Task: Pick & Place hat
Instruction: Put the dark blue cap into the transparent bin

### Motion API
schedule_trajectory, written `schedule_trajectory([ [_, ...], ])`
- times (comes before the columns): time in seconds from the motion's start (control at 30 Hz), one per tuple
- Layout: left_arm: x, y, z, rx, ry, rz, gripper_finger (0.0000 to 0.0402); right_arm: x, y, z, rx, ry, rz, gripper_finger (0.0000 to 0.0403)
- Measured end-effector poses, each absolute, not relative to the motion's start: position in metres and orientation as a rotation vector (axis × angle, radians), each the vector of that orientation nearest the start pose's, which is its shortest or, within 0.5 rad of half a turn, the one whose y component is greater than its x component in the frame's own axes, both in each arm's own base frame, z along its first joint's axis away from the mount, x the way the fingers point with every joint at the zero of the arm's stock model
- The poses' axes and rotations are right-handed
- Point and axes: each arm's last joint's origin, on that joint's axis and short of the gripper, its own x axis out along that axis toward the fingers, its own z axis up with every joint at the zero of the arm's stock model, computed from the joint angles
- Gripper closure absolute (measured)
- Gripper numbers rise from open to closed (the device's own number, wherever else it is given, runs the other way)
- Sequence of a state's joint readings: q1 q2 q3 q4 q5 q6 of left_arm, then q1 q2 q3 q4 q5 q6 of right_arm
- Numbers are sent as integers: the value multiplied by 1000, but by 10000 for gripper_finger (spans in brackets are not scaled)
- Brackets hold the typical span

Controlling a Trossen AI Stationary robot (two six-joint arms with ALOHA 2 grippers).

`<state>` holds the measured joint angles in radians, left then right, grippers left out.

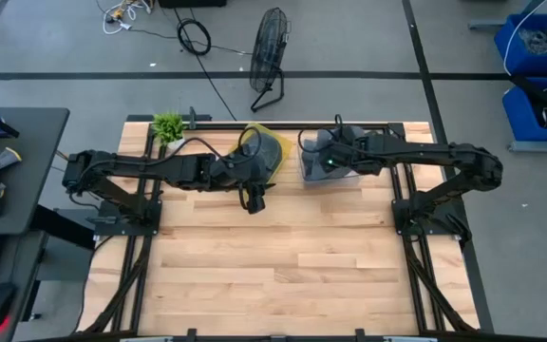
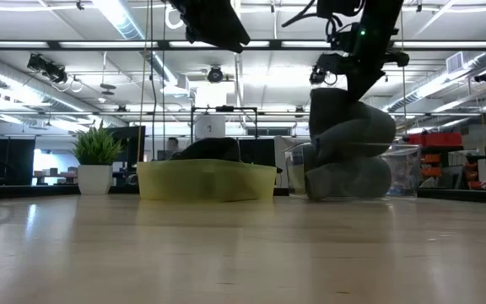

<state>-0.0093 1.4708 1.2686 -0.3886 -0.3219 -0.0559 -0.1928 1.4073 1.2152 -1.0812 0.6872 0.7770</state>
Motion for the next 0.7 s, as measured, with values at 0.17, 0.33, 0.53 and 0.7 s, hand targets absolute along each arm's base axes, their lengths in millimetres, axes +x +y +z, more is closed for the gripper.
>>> schedule_trajectory([
  [0.17, 324, 6, 322, 45, 583, 319, 204, 243, -68, 296, 313, 898, -1164, 399],
  [0.33, 325, 6, 322, 45, 582, 319, 204, 239, -66, 319, 337, 872, -1142, 398],
  [0.53, 324, 6, 322, 46, 584, 319, 204, 237, -64, 330, 430, 873, -1105, 398],
  [0.7, 324, 6, 322, 65, 593, 313, 204, 234, -63, 318, 496, 909, -1152, 399],
])
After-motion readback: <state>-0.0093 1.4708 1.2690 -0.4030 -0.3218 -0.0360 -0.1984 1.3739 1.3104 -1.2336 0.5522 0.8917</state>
